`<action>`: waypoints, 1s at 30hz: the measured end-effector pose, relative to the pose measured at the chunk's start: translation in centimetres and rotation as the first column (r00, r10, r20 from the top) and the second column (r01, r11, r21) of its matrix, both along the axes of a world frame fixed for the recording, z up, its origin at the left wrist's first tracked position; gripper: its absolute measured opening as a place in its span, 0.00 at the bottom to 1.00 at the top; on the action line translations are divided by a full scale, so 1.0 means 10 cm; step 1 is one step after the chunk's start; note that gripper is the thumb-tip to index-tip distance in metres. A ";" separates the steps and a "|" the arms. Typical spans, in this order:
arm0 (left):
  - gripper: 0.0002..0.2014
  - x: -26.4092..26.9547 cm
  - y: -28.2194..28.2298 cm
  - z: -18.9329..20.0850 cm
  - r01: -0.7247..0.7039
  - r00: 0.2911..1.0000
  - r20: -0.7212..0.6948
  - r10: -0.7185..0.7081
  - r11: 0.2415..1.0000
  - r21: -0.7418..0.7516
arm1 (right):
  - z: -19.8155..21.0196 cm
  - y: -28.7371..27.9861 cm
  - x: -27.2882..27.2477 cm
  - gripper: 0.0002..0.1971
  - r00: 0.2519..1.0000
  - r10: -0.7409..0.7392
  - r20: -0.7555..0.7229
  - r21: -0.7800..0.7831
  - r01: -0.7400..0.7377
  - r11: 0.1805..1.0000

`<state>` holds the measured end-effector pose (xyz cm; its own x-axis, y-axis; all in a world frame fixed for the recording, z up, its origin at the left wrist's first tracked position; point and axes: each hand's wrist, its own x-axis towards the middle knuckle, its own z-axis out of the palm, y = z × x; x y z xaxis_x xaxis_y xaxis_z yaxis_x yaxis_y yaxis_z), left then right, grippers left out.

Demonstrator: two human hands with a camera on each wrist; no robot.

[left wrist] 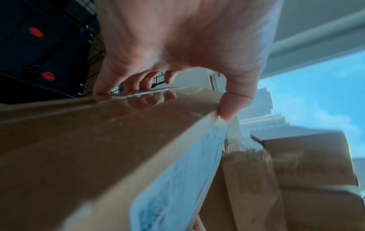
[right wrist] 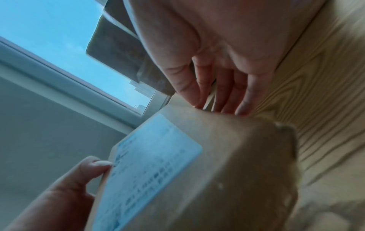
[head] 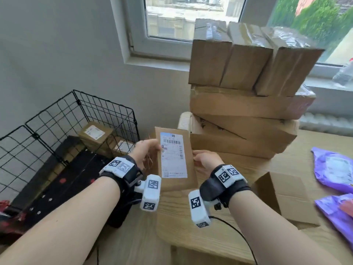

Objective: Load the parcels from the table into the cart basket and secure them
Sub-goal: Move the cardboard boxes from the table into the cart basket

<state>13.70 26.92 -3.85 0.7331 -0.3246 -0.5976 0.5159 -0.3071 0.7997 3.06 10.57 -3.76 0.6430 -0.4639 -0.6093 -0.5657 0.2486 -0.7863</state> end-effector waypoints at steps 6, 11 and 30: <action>0.13 0.55 0.82 0.22 -0.132 0.991 -0.060 0.122 0.970 -0.202 | 0.10 0.71 0.84 0.16 0.991 0.134 -0.013 -0.026 -0.134 0.991; 0.09 1.12 1.53 0.25 -0.305 0.952 -0.057 0.300 0.920 -0.245 | 0.18 1.30 1.63 0.12 0.976 0.219 0.005 -0.073 -0.218 0.973; 0.21 2.80 2.48 0.15 -0.508 0.853 -0.091 0.514 0.777 -0.373 | 0.52 2.31 3.80 0.16 0.883 0.469 0.010 -0.419 -0.422 0.804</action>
<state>41.69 51.69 -2.37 0.8624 -0.0931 -0.4977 0.4994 0.3182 0.8058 41.09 33.71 1.39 0.8884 -0.2943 -0.3524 -0.4437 -0.3530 -0.8237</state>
